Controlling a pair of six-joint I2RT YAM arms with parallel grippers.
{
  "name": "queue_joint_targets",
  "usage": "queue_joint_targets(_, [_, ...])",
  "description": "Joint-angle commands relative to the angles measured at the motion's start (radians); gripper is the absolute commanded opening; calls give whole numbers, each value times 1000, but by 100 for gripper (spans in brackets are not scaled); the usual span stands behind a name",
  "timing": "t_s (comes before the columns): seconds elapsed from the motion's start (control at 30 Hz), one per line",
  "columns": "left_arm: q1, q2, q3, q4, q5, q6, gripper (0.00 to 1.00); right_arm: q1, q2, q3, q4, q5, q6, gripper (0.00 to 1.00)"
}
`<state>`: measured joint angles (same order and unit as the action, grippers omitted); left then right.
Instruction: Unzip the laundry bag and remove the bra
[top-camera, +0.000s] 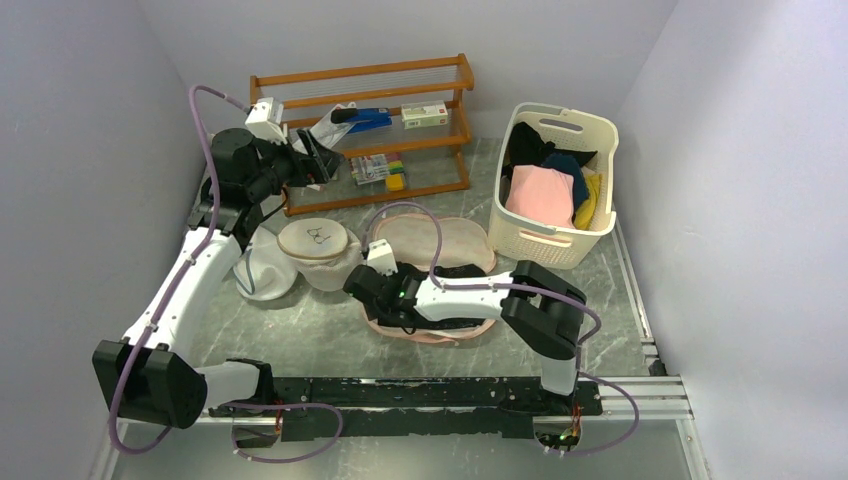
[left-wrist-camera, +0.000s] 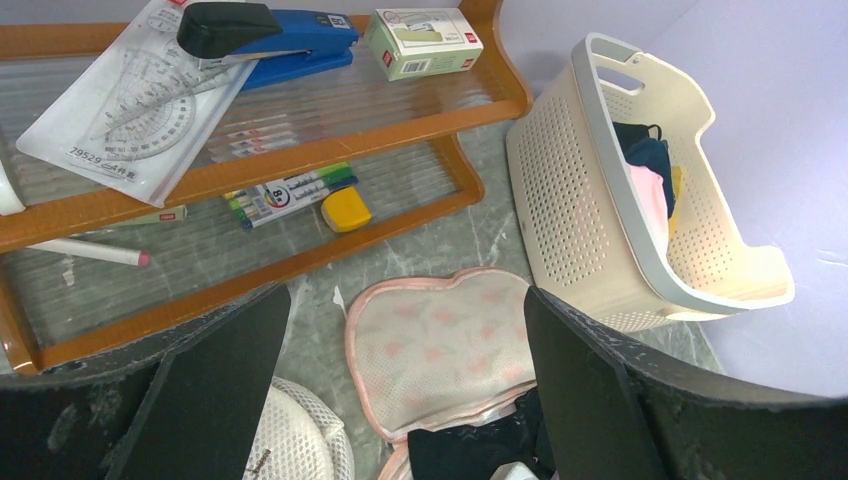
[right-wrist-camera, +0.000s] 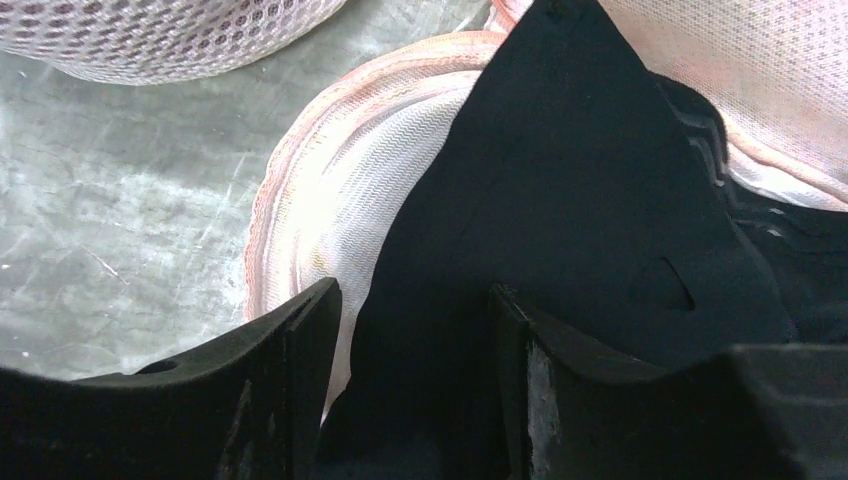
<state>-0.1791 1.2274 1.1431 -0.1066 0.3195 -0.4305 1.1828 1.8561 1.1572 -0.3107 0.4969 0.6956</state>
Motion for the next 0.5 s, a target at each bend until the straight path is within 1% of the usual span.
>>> queue_joint_targets(0.0, [12, 11, -8, 43, 22, -5, 99, 9, 25, 20, -38, 41, 8, 56])
queue_joint_targets(0.13, [18, 20, -3, 42, 32, -7, 99, 9, 1, -8, -15, 41, -8, 49])
queue_joint_targets(0.23, [20, 20, -5, 40, 30, -8, 99, 9, -39, -8, -12, 36, -23, 37])
queue_joint_targets(0.37, [23, 20, -8, 49, 38, -12, 99, 10, -101, -27, 21, 40, -39, 25])
queue_joint_targets(0.47, [23, 25, -4, 46, 48, -18, 99, 8, -142, -32, 12, 43, -31, 9])
